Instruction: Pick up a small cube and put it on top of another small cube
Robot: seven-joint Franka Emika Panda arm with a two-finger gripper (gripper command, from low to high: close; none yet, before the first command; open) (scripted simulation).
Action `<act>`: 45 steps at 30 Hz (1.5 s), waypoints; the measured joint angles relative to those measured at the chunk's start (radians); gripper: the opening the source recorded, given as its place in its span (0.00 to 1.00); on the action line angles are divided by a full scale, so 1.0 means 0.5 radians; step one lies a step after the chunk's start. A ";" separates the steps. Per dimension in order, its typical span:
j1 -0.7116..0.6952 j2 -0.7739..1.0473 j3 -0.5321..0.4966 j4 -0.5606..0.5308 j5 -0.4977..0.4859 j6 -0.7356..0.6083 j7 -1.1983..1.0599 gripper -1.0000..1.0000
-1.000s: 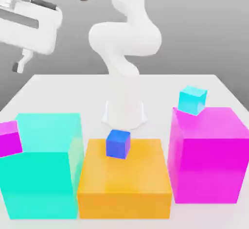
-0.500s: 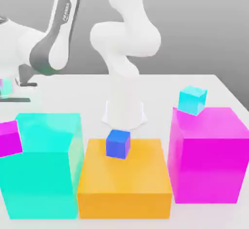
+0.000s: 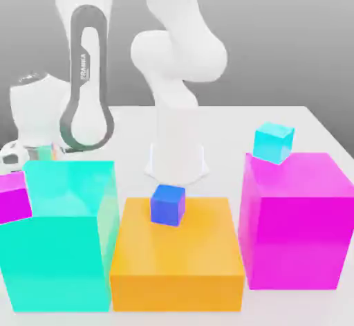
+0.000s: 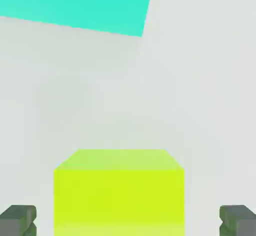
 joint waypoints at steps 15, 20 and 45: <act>0.197 -0.501 -0.420 -0.117 -0.853 -0.369 0.630 0.00; 0.155 -0.482 -0.588 0.103 -0.804 -0.662 0.916 0.00; 0.269 -0.633 0.020 1.232 -0.942 -1.923 2.886 0.00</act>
